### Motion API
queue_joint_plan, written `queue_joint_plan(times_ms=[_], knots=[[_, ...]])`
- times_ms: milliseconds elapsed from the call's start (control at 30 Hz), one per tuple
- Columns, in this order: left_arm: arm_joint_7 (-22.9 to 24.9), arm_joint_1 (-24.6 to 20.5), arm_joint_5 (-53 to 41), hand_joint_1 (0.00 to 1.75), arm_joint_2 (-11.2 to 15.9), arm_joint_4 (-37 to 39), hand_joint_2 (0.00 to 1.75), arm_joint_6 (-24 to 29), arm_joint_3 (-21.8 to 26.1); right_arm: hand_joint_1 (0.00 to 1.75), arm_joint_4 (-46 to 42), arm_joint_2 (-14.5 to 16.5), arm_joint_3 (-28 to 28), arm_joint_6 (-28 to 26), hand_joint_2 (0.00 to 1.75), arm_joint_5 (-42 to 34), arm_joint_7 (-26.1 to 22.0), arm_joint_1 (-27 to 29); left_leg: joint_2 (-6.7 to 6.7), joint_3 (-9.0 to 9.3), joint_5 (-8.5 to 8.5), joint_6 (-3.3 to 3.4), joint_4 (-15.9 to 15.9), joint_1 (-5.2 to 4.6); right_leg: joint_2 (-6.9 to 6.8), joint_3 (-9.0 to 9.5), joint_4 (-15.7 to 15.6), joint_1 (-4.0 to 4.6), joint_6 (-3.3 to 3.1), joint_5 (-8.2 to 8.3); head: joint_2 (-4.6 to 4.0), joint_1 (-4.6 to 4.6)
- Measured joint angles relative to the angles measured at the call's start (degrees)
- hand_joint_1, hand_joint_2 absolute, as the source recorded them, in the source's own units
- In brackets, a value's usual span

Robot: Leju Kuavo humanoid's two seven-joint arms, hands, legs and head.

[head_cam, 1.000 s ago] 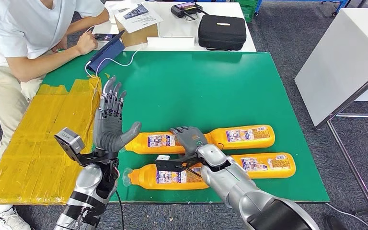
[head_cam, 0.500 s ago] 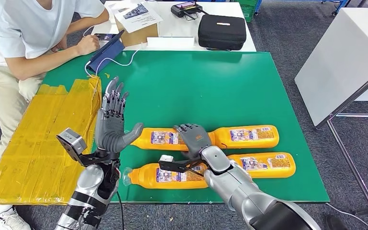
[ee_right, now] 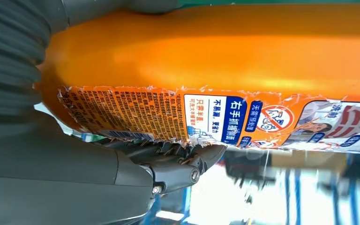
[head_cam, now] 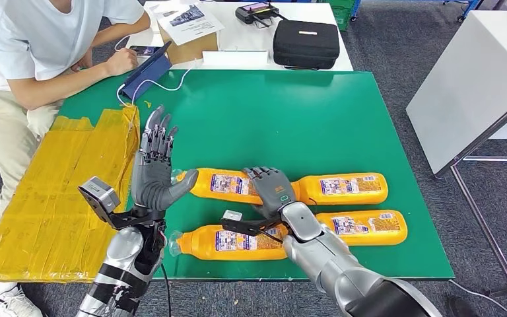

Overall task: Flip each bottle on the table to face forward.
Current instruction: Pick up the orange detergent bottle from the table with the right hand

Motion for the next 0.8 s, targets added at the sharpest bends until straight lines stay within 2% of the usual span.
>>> queue_joint_plan(times_ms=[67,200,300,400,633,800], knots=[[0.0,0.1,-0.4,0.00,0.0,0.0,1.75,0.5,-0.1,1.72,-3.0,0.0,-2.6,-2.7,1.75,-0.7,-2.6,1.4,0.00,-0.01,0.00,0.00,0.0,0.00,0.00,0.00,0.0,0.00,0.00,0.00,0.00,0.01],[-0.1,0.4,-1.1,0.00,0.0,0.0,1.75,1.3,-0.3,1.58,-11.4,1.1,-11.9,-3.8,1.75,-4.0,-12.6,5.2,-0.05,-0.05,0.00,0.00,0.0,0.00,-0.03,-0.02,0.0,0.00,0.00,-0.01,0.00,0.00],[-0.2,0.6,-1.5,0.00,0.0,0.0,1.75,1.8,-0.4,1.65,-15.0,1.9,-17.7,-3.6,1.75,-11.4,-17.9,6.4,-0.07,-0.06,0.00,0.00,0.0,0.00,-0.04,-0.03,0.0,0.00,-0.01,-0.01,0.00,0.00],[-0.2,1.0,-1.7,0.00,0.1,0.0,1.75,1.9,-0.5,1.72,-17.8,1.8,-20.7,-3.2,1.75,-17.5,-19.0,7.4,-0.03,-0.06,0.00,0.00,0.0,-0.01,-0.02,-0.04,0.0,-0.01,0.00,0.00,0.00,0.01],[-0.2,1.5,-2.3,0.00,0.2,0.0,1.75,2.0,-0.7,1.75,-23.3,1.4,-24.0,-2.1,1.75,-27.1,-20.8,9.6,-0.04,-0.07,0.00,0.00,0.0,-0.01,-0.03,-0.05,0.0,-0.01,0.01,0.02,0.00,0.00],[-0.1,1.6,-2.8,0.00,0.2,0.0,1.75,2.0,-0.9,1.74,-26.9,1.3,-25.2,-0.7,1.75,-31.0,-21.9,11.1,-0.02,-0.07,0.00,0.00,0.0,-0.01,-0.02,-0.06,0.0,0.00,0.00,0.01,0.00,0.00]])
